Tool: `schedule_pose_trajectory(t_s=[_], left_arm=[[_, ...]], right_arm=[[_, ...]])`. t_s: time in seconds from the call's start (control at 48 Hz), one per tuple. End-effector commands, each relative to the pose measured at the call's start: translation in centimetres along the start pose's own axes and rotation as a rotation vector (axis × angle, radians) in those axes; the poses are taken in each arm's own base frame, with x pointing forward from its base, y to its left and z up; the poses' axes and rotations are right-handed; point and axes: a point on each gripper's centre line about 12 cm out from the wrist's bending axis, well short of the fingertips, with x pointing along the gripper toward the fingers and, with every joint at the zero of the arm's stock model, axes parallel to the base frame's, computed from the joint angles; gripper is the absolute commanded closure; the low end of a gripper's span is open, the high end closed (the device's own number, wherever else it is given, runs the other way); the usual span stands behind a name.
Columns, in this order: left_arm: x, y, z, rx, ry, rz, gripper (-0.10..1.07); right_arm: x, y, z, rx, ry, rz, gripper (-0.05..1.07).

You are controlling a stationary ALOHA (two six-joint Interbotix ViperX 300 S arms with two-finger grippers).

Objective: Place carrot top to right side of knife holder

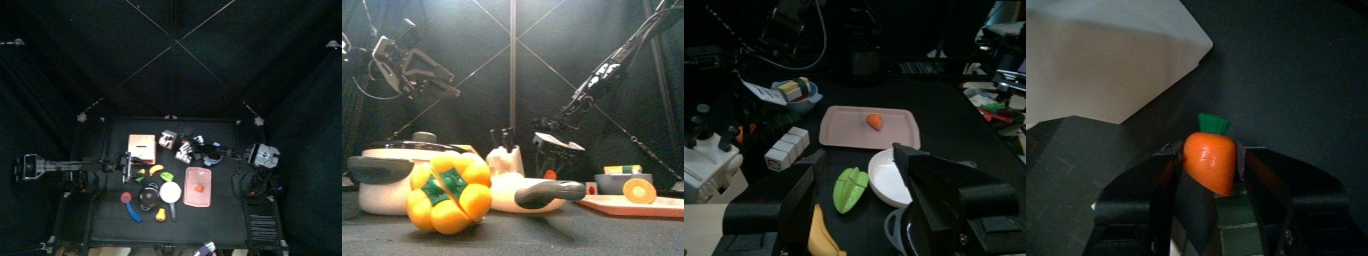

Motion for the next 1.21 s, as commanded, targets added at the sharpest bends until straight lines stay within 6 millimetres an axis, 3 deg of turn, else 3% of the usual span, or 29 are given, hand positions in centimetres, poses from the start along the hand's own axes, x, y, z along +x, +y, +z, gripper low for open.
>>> schedule_pose_trajectory(t_s=[0.0, 0.208, 1.188], left_arm=[[0.14, 0.12, 0.6, 0.003, -0.023, 0.002, 0.06], [0.14, 0.13, 0.59, 0.003, -0.021, 0.003, 0.06], [0.1, 0.11, 0.49, 0.002, -0.02, 0.002, 0.06]], right_arm=[[-0.74, 0.41, 1.31, 0.009, -0.037, 0.02, 0.2], [-0.75, 0.43, 1.27, 0.008, -0.036, 0.018, 0.11], [-1.51, 0.29, 1.79, 0.009, -0.048, -0.002, 0.11]])
